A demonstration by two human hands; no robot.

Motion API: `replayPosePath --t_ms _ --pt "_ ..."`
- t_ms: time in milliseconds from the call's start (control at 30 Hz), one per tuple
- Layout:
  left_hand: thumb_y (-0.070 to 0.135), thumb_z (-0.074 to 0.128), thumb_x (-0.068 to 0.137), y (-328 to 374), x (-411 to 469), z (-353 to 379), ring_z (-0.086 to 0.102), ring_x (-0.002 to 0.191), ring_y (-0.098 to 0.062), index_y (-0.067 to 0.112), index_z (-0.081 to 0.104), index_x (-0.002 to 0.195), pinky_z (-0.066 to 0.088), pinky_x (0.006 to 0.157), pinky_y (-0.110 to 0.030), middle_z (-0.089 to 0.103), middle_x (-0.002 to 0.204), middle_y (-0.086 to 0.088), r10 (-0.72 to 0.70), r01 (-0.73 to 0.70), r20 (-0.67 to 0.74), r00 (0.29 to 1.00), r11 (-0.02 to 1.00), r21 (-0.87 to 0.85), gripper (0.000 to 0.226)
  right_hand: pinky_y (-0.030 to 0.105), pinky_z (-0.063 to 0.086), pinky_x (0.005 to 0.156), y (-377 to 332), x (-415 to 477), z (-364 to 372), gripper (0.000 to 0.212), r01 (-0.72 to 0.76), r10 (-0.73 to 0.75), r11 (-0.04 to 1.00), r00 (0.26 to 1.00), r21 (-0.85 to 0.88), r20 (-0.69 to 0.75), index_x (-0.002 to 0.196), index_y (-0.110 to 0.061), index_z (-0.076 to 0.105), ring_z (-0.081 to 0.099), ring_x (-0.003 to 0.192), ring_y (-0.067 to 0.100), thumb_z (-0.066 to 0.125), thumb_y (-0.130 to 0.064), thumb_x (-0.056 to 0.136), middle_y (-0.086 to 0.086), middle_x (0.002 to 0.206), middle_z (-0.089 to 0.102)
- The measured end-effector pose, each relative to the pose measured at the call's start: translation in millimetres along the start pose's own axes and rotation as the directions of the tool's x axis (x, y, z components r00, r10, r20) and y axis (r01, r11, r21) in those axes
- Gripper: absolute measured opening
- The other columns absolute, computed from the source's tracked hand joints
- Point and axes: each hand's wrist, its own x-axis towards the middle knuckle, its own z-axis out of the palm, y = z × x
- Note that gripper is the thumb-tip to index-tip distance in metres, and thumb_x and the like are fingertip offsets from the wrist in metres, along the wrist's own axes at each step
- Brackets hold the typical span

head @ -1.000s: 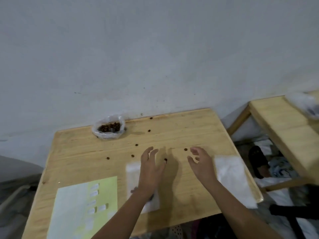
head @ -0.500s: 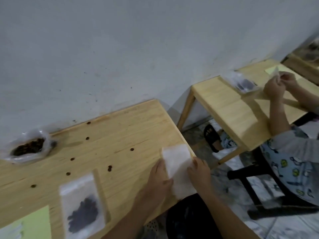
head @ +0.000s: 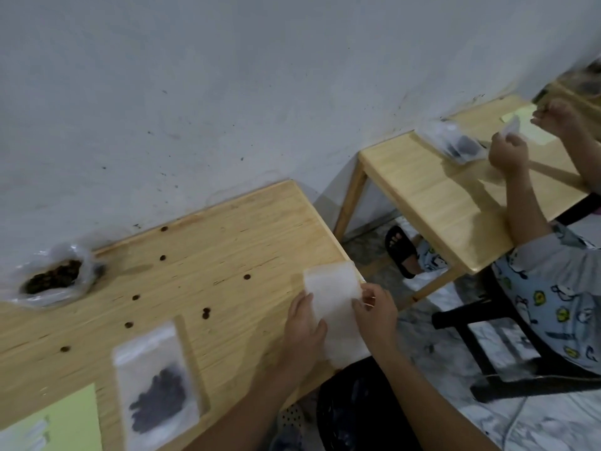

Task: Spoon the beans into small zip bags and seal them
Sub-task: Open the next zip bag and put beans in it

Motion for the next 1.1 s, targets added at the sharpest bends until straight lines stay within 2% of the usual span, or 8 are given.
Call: replayPosePath --t_ms 67,200,367,533,700,833,967,1100 --pt "0.004 0.057 0.086 6.5 1.1 -9.2 0.042 0.118 -0.007 0.013 0.036 0.138 0.031 0.093 -0.008 0.035 0.138 0.001 -0.013 0.007 -0.051 0.999 0.995 -0.100 0.057 0.011 0.038 0.061 -10.5 2.4 -0.8 0.025 0.001 -0.001 0.998 1.000 0.068 -0.004 0.110 -0.010 0.059 0.053 0.082 0.015 0.062 -0.007 0.085 0.008 0.105 0.055" --pt "0.003 0.063 0.085 15.2 6.0 -41.2 0.058 0.087 -0.009 0.027 0.028 0.137 0.051 0.065 -0.016 0.048 0.112 0.010 -0.059 0.022 -0.115 0.992 0.953 -0.302 0.066 0.014 0.040 0.062 -38.5 8.2 -0.6 0.019 0.031 -0.044 0.986 0.996 0.165 0.075 0.104 -0.017 0.060 0.057 0.081 0.013 0.057 -0.005 0.089 0.005 0.099 0.060" --pt "0.007 0.064 0.086 12.6 11.0 -109.1 0.063 0.083 -0.020 0.023 0.035 0.133 0.056 0.074 -0.040 0.055 0.106 -0.003 -0.150 0.050 -0.144 0.978 0.840 -0.540 0.057 0.015 0.047 0.064 -88.2 15.0 7.8 0.020 0.228 -0.267 0.958 0.931 0.175 0.247 0.090 -0.017 0.061 0.063 0.072 0.017 0.055 0.002 0.088 0.008 0.092 0.062" --pt "0.009 0.060 0.090 23.4 4.1 -181.4 0.068 0.068 -0.009 0.012 0.060 0.111 0.056 0.062 -0.024 0.067 0.085 -0.003 -0.055 0.039 -0.029 0.998 0.912 -0.409 0.021 0.007 0.044 0.062 -142.3 3.2 33.5 0.024 0.486 -0.490 0.866 0.780 0.115 0.390 0.090 -0.013 0.065 0.059 0.074 0.012 0.054 0.007 0.085 0.006 0.091 0.063" --pt "0.013 0.058 0.092 21.8 -10.1 -226.7 0.069 0.087 -0.026 0.018 0.064 0.103 0.058 0.068 -0.033 0.069 0.101 -0.014 -0.058 -0.030 -0.193 0.979 0.905 -0.425 0.013 0.006 0.039 0.071 -185.4 -18.1 62.4 0.024 0.630 -0.631 0.766 0.699 0.126 0.336 0.100 -0.007 0.065 0.054 0.083 0.010 0.057 0.006 0.082 -0.001 0.094 0.055" --pt "0.011 0.055 0.093 26.2 -18.2 -243.7 0.067 0.093 -0.024 0.019 0.062 0.107 0.058 0.074 -0.034 0.067 0.103 -0.011 -0.025 -0.103 -0.282 0.959 0.897 -0.430 0.017 0.006 0.046 0.073 -223.5 -44.8 79.9 0.016 0.497 -0.593 0.805 0.698 0.325 0.402 0.095 -0.011 0.065 0.061 0.084 0.008 0.062 -0.001 0.084 -0.002 0.093 0.063" --pt "0.004 0.053 0.094 40.2 -26.6 -250.9 0.062 0.103 -0.016 0.027 0.059 0.106 0.053 0.085 -0.030 0.064 0.110 0.001 0.089 -0.225 -0.351 0.932 0.903 -0.367 0.028 0.040 0.055 0.086 -251.0 -64.1 88.7 0.014 0.280 -0.561 0.792 0.683 0.542 0.467 0.086 -0.022 0.066 0.066 0.092 0.020 0.067 -0.008 0.083 0.001 0.092 0.068" --pt "0.004 0.058 0.090 42.5 -30.9 -253.3 0.058 0.113 -0.007 0.021 0.057 0.118 0.049 0.092 -0.025 0.062 0.122 0.004 0.160 -0.308 -0.395 0.905 0.886 -0.347 0.033 0.037 0.057 0.083 -266.4 -76.0 85.2 0.007 0.128 -0.534 0.774 0.657 0.620 0.532 0.089 -0.012 0.066 0.067 0.092 0.024 0.067 -0.008 0.083 0.007 0.092 0.067"
